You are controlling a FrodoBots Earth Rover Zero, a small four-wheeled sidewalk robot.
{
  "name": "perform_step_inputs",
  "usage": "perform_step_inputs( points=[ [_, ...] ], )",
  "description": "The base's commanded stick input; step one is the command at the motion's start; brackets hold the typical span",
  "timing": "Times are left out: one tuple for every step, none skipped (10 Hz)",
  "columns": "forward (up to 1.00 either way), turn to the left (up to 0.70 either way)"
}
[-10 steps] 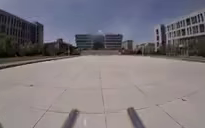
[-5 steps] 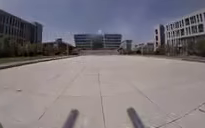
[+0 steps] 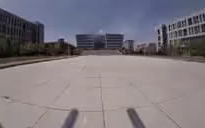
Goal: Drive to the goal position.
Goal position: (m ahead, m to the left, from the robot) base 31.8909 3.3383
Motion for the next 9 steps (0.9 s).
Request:
perform_step_inputs(
  points=[
    [0.7,0.0],
    [0.7,0.0],
    [0.7,0.0],
    [0.7,0.0],
    [0.7,0.0],
    [0.7,0.0],
    [0.7,0.0],
    [0.7,0.0],
    [0.7,0.0]
  ],
)
